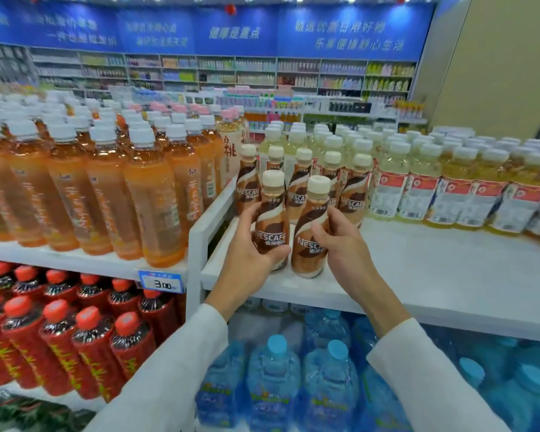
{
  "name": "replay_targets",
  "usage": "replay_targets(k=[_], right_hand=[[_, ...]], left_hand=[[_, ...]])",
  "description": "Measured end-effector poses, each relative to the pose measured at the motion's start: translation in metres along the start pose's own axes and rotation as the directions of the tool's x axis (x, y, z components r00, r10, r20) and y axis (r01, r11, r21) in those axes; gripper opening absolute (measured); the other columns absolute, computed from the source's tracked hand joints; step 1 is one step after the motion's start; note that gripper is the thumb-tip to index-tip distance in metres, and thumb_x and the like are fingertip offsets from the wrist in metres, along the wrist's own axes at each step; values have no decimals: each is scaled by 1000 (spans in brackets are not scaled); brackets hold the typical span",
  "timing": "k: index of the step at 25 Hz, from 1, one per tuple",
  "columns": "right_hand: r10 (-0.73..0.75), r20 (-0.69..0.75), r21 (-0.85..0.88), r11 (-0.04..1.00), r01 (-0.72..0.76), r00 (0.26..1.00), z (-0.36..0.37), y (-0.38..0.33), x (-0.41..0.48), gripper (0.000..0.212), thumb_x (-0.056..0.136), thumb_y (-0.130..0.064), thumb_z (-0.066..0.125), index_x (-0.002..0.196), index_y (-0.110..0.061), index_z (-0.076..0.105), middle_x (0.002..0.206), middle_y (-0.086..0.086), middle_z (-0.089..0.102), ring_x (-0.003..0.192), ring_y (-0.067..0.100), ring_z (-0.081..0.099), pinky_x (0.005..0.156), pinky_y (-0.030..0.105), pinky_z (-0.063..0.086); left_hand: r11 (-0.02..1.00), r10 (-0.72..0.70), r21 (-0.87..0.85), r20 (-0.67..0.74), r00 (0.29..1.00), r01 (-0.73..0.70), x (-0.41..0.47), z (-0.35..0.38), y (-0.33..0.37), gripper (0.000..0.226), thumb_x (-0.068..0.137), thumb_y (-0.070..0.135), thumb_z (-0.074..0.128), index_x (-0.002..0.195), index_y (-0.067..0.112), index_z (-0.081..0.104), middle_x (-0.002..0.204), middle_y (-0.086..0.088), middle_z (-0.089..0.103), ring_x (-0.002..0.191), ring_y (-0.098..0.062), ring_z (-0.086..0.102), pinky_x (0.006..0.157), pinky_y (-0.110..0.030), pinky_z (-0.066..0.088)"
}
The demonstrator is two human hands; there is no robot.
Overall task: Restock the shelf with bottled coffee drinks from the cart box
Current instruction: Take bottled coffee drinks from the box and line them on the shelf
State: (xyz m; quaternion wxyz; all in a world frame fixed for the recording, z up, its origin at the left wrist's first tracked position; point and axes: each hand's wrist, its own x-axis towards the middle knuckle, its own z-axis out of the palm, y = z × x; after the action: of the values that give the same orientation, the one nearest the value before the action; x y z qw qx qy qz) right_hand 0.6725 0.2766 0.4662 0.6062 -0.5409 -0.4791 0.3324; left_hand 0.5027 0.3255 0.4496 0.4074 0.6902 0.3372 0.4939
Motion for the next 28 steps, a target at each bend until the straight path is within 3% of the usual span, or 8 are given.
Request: replay_targets(k=[2,4,7,13,17,21,24,28], right_hand=[[11,37,-83,997,-8,999,-2,-1,-11,75,80,-46,74,147,-28,45,140,-9,59,130,10,54,114,43,41],[18,11,-226,974,-15,1000,-3,5,-27,81,76,-42,81,147,-32,41,140,-13,56,130,7,51,110,36,42],[4,-102,-318,947,-36,995,4,11,-47,66,77,-25,85,131,-35,47,123,-20,59,114,2,59,94,20,48],[-74,-188,-368,930,-1,979,21,14,-45,47,82,-26,81,106,-48,47,97,-34,58,92,-10,61,80,11,48],[-47,-157,-433,901,-26,986,36,8,-29,50,84,-30,79,125,-35,51,107,-23,59,102,7,63,93,24,50],[-33,-116,-486,873,-28,993,51,4,1,52,85,-29,77,130,-26,50,124,-7,65,110,15,61,92,27,45],[-49,-99,-481,877,-5,994,61,9,22,53,85,-28,76,131,-25,50,127,-3,66,117,20,61,101,37,48],[-39,-115,-458,889,-18,993,70,18,42,50,84,-30,77,127,-23,52,123,-2,67,115,21,62,101,44,51]], left_hand=[[999,-35,21,14,999,34,-4,-2,-4,78,78,13,85,136,41,41,124,28,57,113,14,56,98,-16,48],[997,-57,59,-4,998,57,-9,-3,-10,76,74,22,88,136,36,46,126,22,60,116,4,57,100,-23,50],[985,-65,153,-104,992,80,-15,-1,-17,74,69,36,90,133,31,52,127,9,59,114,-7,60,99,-33,54],[953,-86,269,-196,977,137,-19,1,-8,71,73,41,86,134,26,53,126,8,62,115,-9,59,100,-32,52],[939,-103,289,-289,952,189,-9,-4,-8,66,74,37,86,129,26,51,126,7,63,116,-14,60,100,-34,52],[877,-100,409,-357,929,252,14,-6,-16,64,80,39,81,135,21,53,131,0,60,124,-22,56,106,-48,48],[838,-114,458,-387,915,298,29,-3,-17,56,85,37,76,132,14,54,130,-6,62,123,-28,57,106,-44,46],[809,-175,456,-416,892,371,40,3,-11,50,94,32,67,134,7,50,133,-12,60,126,-31,56,105,-39,45]])
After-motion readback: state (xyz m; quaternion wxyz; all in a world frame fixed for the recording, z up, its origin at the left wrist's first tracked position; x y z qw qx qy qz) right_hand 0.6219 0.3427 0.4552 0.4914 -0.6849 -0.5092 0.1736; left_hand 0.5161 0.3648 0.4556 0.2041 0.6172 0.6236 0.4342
